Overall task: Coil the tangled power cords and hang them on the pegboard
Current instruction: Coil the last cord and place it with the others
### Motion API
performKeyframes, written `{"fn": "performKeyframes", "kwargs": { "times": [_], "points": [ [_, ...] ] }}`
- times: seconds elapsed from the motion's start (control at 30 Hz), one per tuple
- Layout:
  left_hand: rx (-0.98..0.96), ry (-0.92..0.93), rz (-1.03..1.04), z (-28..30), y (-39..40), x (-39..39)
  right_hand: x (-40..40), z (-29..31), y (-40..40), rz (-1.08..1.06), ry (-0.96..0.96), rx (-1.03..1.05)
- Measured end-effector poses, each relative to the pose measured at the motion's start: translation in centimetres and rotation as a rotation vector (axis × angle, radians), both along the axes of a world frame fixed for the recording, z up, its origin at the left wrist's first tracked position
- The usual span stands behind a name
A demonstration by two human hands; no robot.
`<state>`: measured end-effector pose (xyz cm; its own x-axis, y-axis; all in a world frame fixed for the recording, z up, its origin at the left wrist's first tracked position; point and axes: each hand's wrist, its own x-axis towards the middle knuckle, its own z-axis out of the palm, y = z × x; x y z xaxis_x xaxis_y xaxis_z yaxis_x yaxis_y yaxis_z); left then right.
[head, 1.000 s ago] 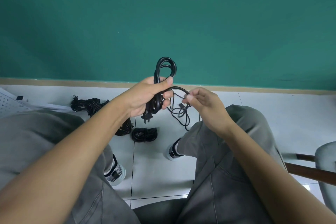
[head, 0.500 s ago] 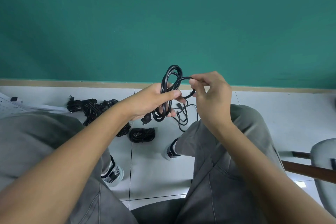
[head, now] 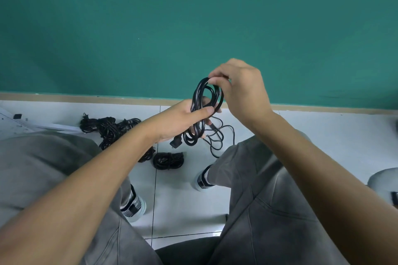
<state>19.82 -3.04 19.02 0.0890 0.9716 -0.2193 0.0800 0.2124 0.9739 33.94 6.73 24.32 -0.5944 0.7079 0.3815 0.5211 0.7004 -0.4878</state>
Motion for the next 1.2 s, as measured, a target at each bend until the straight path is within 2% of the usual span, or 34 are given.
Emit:
{"fn": "performKeyframes", "kwargs": {
  "times": [0.13,0.2,0.27,0.33,0.4,0.47,0.57,0.7,0.8,0.9,1.0,1.07,1.13,1.2],
  "points": [
    [0.041,0.078,-0.074,-0.2,0.0,0.1,0.1,-0.6,0.9,-0.053,0.070,-0.048],
    [0.043,0.031,-0.039,0.1,0.0,0.3,0.1,-1.3,0.8,-0.088,0.162,-0.203],
    [0.025,-0.107,0.022,0.2,0.0,0.7,0.3,-2.2,0.1,-0.143,0.304,-0.479],
    [-0.023,-0.282,0.102,0.4,0.0,0.8,0.6,-3.6,-1.2,-0.111,0.409,-0.819],
    [-0.063,-0.453,0.200,0.6,0.2,0.5,1.2,-5.2,-3.1,-0.004,0.362,-1.033],
    [-0.075,-0.586,0.330,0.9,0.6,-0.2,1.7,-6.6,-5.1,0.058,0.281,-1.143],
    [-0.058,-0.639,0.482,0.7,1.1,-1.2,2.3,-7.6,-7.4,0.045,0.136,-1.110],
    [-0.075,-0.695,0.634,0.0,1.6,-2.0,2.9,-7.4,-8.8,0.182,-0.035,-0.900],
    [-0.087,-0.602,0.702,-0.7,1.8,-2.2,3.6,-6.8,-8.6,0.219,-0.137,-0.728],
    [-0.037,-0.297,0.587,-1.7,1.7,-1.9,4.0,-5.6,-8.1,0.221,-0.156,-0.607],
    [-0.017,0.011,0.341,-2.0,1.0,-1.1,3.6,-4.0,-7.2,0.198,-0.033,-0.492],
    [-0.028,0.011,0.266,-1.7,0.7,-0.4,3.4,-3.3,-6.4,0.155,0.036,-0.452],
    [-0.060,-0.128,0.228,-1.2,0.4,0.3,3.2,-3.0,-5.6,0.068,0.042,-0.381],
    [-0.085,-0.185,0.183,-0.6,0.1,0.7,3.0,-3.0,-5.0,-0.051,0.035,-0.370]
  ]
}}
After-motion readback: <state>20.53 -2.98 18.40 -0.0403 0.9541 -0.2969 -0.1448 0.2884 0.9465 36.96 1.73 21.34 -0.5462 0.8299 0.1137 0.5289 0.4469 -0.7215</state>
